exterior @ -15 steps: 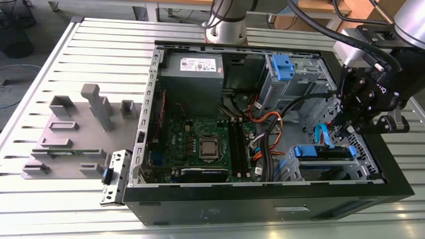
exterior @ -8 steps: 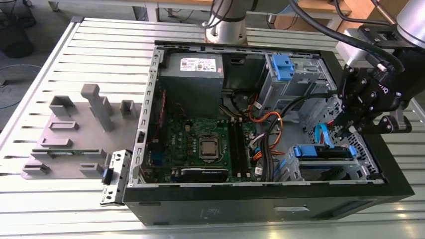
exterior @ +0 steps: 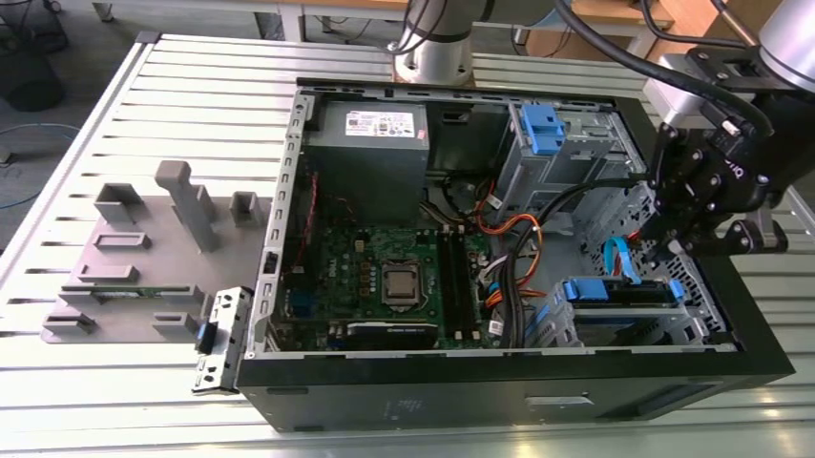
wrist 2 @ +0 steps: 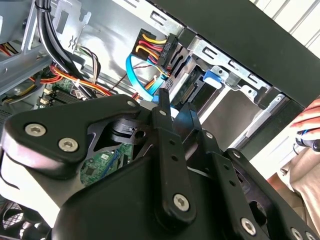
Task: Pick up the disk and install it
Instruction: 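Insert the second disk wire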
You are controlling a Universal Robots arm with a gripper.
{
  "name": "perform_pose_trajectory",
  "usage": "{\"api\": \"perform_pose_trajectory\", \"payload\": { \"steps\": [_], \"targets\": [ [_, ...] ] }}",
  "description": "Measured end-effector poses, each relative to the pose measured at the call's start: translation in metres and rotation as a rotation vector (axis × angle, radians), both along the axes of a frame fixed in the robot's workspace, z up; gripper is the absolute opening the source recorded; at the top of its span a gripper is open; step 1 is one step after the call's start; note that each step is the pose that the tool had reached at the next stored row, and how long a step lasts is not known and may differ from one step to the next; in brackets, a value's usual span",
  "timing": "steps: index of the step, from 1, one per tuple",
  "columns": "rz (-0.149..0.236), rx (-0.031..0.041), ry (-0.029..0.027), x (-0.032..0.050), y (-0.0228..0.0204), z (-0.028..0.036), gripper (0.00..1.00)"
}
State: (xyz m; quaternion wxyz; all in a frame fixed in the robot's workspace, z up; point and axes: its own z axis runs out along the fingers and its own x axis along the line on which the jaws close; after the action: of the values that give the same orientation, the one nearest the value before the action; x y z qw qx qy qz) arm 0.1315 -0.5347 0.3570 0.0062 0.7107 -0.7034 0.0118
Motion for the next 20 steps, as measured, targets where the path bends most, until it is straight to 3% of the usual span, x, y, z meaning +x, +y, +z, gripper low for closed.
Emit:
{"api": "perform_pose_trajectory", "payload": {
  "steps": [8,20],
  "targets": [
    [0.000,-0.0005,0.0000,0.0001,0.0050,-0.0003,0.31],
    [0.000,-0.0005,0.0000,0.0001,0.0059,-0.0003,0.31]
  ]
}}
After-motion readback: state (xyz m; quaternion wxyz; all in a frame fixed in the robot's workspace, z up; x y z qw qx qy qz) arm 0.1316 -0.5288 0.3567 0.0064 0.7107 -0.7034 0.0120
